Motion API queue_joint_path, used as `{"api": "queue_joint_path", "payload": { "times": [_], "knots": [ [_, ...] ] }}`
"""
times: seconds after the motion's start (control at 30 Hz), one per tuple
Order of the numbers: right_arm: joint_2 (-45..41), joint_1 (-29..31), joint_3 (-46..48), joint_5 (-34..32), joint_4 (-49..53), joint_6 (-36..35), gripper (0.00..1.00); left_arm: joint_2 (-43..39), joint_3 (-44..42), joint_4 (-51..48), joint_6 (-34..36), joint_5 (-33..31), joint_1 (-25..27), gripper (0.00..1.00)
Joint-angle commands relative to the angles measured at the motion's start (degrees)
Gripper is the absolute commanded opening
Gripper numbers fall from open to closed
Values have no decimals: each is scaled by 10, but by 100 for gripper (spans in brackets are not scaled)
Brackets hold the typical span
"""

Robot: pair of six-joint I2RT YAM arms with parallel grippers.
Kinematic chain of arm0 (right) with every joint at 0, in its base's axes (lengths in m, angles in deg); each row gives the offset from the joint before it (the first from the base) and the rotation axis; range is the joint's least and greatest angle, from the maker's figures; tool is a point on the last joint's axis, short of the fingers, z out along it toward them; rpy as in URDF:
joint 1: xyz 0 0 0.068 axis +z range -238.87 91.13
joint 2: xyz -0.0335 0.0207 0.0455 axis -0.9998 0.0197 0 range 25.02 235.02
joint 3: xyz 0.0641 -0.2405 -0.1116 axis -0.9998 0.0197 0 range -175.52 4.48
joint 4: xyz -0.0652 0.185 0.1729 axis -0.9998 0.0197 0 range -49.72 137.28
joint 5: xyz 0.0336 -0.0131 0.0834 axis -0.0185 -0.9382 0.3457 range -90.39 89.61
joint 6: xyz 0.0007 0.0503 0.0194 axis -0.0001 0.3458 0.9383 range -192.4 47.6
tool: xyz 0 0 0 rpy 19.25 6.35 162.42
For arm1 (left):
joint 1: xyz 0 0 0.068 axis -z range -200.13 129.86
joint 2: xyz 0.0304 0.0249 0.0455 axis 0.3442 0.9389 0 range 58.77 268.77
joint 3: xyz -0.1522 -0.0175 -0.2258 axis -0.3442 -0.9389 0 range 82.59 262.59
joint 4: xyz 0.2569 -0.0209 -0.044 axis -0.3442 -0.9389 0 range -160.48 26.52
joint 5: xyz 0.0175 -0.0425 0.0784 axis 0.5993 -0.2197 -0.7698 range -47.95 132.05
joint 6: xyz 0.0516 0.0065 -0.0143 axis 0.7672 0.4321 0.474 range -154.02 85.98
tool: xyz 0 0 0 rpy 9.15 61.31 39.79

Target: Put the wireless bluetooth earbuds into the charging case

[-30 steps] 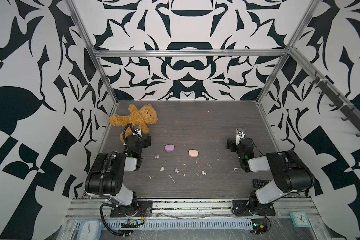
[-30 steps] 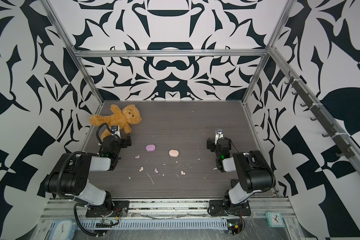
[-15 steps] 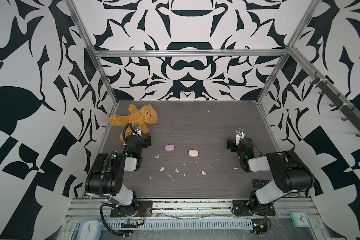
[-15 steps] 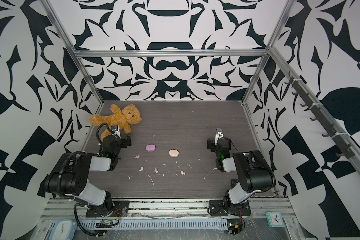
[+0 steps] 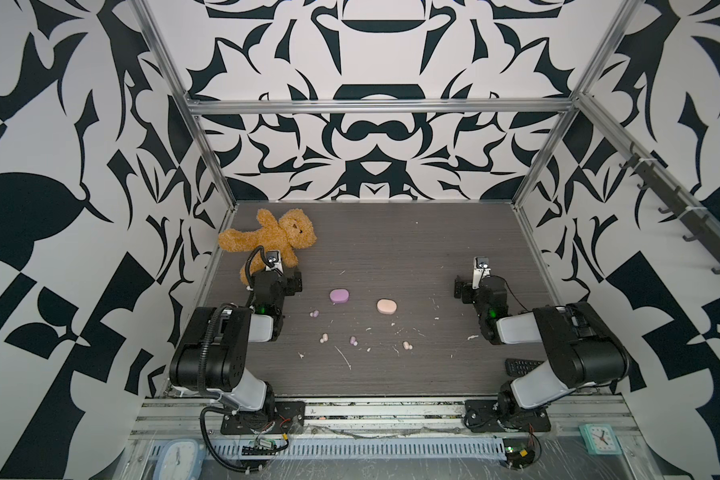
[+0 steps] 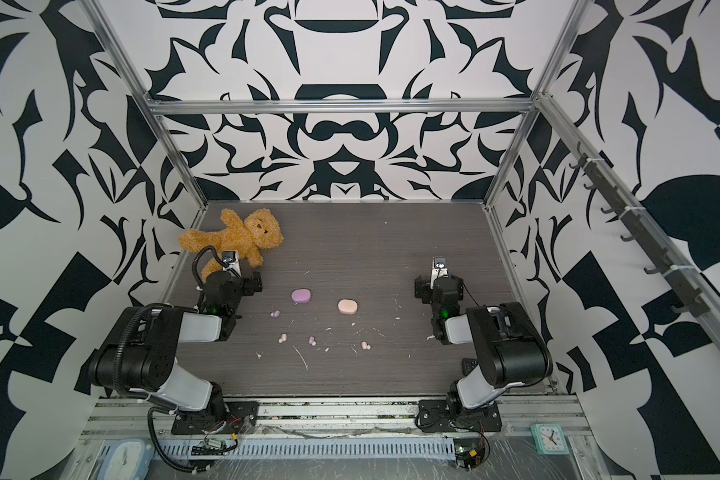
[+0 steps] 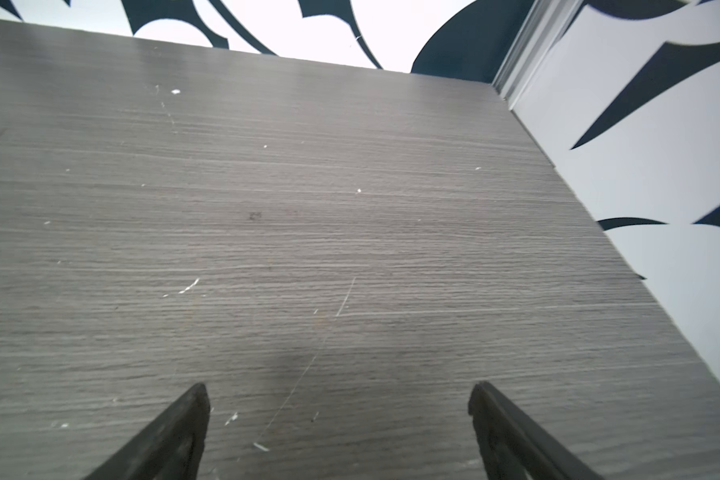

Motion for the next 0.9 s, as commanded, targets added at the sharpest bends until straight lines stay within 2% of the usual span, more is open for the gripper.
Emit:
{"api": "queue_joint_path", "payload": {
  "times": [0.0,0.03,0.1,0.17,0.23,0.3,0.4,0.43,0.53,0.6,0.73,0.8,0.87],
  "knots": [
    [-111,8,-53,-56,122,20,100,-66,40,-118,-15,-24,-3,99],
    [-139,12,-67,-65,160,35,100,-87,59,-167,-16,-22,-2,99],
    [-204,15,-110,-112,263,136,100,-128,94,-241,-59,-39,-1,99],
    [-247,14,-159,-79,351,181,100,-177,125,-305,-106,-48,-1,99],
    [-278,14,-201,-68,442,264,100,-211,163,-370,-143,-29,-2,99],
    [-301,15,-227,-55,512,341,100,-242,216,-482,-204,-40,-2,99],
    [-305,15,-250,29,535,342,100,-275,294,-689,-351,-69,-2,99],
    [-300,16,-259,72,542,347,100,-288,318,-746,-365,-57,-3,99],
    [-274,21,-312,137,639,377,99,-333,357,-861,-394,-31,-2,99],
    [-261,47,-350,134,707,376,100,-365,365,-910,-391,13,-3,99],
    [-266,147,-388,44,797,381,100,-440,350,-977,-370,81,-2,99],
    [-252,183,-414,-8,855,397,99,-483,336,-999,-342,79,-1,99],
    [-226,212,-436,-16,896,411,100,-522,324,-1018,-338,41,21,99]
  ]
}}
